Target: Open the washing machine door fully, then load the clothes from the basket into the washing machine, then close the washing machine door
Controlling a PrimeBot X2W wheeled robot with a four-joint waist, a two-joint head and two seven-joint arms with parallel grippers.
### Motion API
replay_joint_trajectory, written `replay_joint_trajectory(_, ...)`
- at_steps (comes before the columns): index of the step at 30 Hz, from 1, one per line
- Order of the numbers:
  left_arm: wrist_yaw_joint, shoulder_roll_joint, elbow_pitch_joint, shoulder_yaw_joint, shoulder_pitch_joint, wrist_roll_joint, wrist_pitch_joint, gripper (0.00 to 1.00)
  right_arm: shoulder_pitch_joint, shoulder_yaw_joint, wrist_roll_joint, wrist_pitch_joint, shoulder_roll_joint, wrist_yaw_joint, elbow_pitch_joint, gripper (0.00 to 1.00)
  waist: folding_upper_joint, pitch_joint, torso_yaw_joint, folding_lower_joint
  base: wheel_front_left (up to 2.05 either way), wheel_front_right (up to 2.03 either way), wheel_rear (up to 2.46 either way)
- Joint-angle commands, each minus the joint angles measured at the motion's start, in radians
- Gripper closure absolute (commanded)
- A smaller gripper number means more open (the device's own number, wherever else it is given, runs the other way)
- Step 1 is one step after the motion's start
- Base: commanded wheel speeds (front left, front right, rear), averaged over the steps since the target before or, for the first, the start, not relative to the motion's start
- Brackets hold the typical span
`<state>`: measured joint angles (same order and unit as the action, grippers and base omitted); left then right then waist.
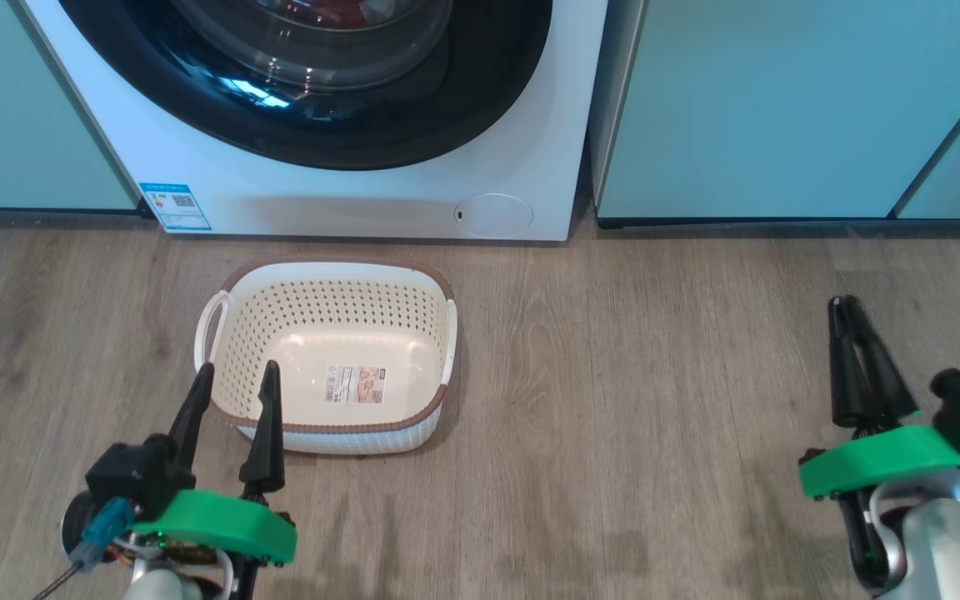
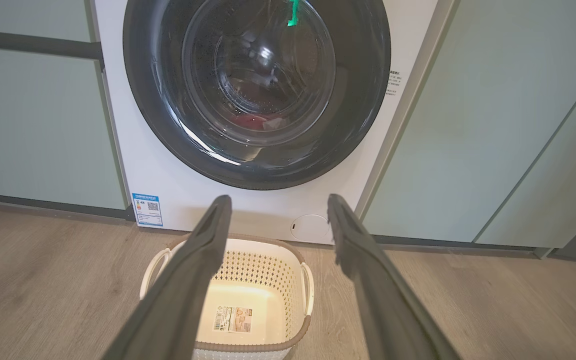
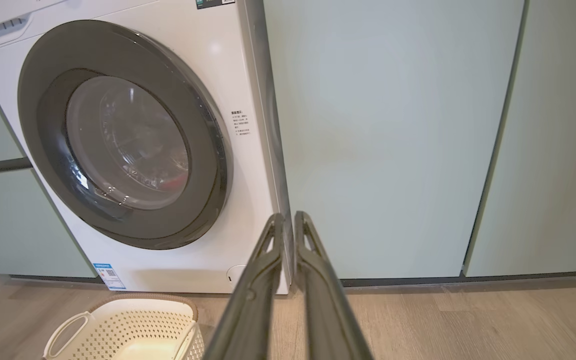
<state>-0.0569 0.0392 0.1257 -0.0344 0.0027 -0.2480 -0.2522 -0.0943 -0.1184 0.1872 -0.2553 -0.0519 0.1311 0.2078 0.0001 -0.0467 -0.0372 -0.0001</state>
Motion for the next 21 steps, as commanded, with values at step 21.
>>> replay_joint_trajectory(21, -0.004, 0.011, -0.030, 0.000, -0.012, 0.048, -0.010, 0.00, -0.013, -0.010, 0.019, -0.006, 0.002, 0.000, -0.040, 0.00, -0.0001, 0.006, 0.005, 0.0001, 0.00, 0.00, 0.00)
